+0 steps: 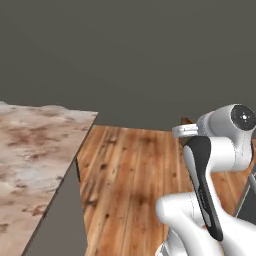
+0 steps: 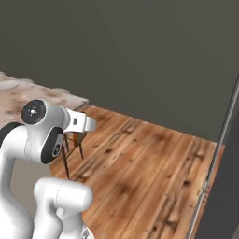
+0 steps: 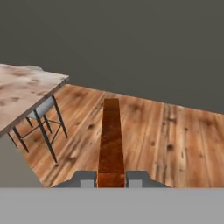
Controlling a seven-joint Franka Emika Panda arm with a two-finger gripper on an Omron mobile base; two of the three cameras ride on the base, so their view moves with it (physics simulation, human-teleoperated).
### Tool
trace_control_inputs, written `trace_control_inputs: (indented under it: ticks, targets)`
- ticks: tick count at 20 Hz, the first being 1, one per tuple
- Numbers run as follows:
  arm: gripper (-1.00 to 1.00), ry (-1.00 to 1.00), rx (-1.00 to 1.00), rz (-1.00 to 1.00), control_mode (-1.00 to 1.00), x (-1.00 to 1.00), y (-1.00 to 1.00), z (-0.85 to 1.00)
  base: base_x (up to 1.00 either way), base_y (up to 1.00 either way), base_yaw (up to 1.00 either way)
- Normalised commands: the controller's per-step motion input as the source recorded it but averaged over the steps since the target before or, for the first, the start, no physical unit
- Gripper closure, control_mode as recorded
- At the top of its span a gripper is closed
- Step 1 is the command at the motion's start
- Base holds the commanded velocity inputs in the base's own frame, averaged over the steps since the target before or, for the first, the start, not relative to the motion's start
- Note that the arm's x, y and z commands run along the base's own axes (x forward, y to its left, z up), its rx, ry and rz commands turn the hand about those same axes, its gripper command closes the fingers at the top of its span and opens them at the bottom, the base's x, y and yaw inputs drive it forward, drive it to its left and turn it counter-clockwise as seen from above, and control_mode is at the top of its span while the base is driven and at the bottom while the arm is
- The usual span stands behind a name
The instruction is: Start the toaster. Once the lever pops up, take the bread to the plate on the dining counter.
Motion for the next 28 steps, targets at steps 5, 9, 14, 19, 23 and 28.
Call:
trace_control_inputs:
  ticks: [5, 9, 14, 19, 23, 28]
  targets:
    - [1.00, 0.00, 0.00, 0.00, 1.00, 0.00, 0.00, 0.00, 1.00, -0.39, 0.05]
    - [1.00, 0.00, 0.00, 0.00, 1.00, 0.00, 0.00, 0.00, 1.00, -0.33, 0.08]
    - [1.00, 0.00, 0.00, 0.00, 1.00, 0.00, 0.00, 0.00, 1.00, -0.34, 0.17]
    - [1.00, 0.00, 0.00, 0.00, 1.00, 0.00, 0.00, 0.00, 1.00, -0.49, 0.23]
    - [1.00, 0.00, 0.00, 0.00, 1.00, 0.00, 0.00, 0.00, 1.00, -0.57, 0.27]
    - [1.00, 0.00, 0.00, 0.00, 1.00, 0.00, 0.00, 0.00, 1.00, -0.64, 0.37]
